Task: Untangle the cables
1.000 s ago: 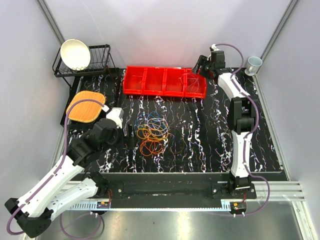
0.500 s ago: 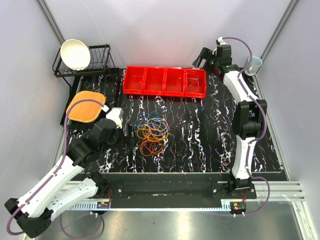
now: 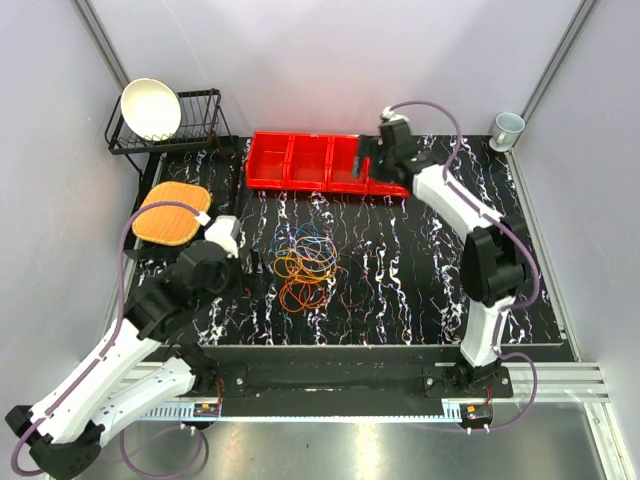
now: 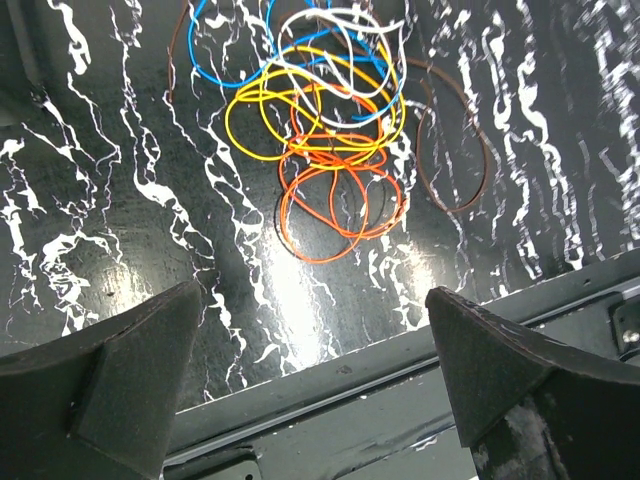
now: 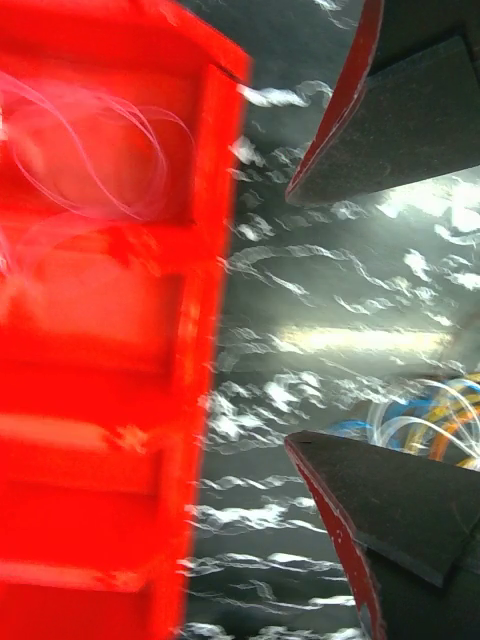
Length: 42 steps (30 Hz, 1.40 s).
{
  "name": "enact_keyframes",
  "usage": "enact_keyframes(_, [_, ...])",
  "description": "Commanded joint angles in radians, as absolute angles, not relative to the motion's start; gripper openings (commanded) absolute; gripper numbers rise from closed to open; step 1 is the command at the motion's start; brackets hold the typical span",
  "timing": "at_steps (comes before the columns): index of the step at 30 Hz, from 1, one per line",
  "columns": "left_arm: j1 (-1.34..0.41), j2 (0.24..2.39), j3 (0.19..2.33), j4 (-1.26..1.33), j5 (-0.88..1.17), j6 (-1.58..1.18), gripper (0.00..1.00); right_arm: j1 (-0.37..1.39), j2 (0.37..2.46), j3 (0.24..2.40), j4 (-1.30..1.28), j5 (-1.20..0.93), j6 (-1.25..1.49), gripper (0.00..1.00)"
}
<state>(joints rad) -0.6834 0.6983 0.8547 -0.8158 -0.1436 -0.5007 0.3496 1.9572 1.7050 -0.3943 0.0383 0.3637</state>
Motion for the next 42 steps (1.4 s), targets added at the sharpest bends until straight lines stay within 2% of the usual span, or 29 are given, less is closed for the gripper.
enact_keyframes(1, [-0.687,0.64,0.847,-0.791,-0.193,-0.52,0.99,0.428,1.778,1.614,-0.405,0.252,0.35,1.0])
enact_keyframes(3, [-0.687,0.612,0.848,-0.793,-0.201,-0.525,0.99,0.416,1.747,1.565,-0.406,0.262,0.441,1.0])
enact_keyframes(8, [-0.687,0.58,0.845,-0.79,-0.206,-0.526,0.99,0.33,1.73,1.477,-0.417,-0.042,0.584,1.0])
enact_keyframes(12, [-0.686,0.587,0.847,-0.792,-0.216,-0.528,0.98,0.331,1.669,1.362,-0.33,-0.077,0.592,1.0])
enact_keyframes(17, [-0.687,0.612,0.85,-0.802,-0.242,-0.537,0.98,0.334,1.629,1.324,-0.269,-0.135,0.571,1.0])
enact_keyframes(21, [-0.687,0.649,0.854,-0.824,-0.287,-0.551,0.95,0.345,1.579,1.188,-0.15,-0.149,0.604,1.0])
enact_keyframes(27, [-0.687,0.684,0.859,-0.83,-0.291,-0.554,0.93,0.4,1.525,1.094,-0.13,-0.092,0.589,0.98])
enact_keyframes(36, [-0.686,0.804,0.862,-0.819,-0.305,-0.58,0.87,0.423,1.522,0.985,0.044,-0.12,0.614,0.92])
enact_keyframes(42, [-0.687,0.911,0.787,-0.611,-0.34,-0.722,0.82,0.433,1.542,0.893,0.237,-0.101,0.623,0.91])
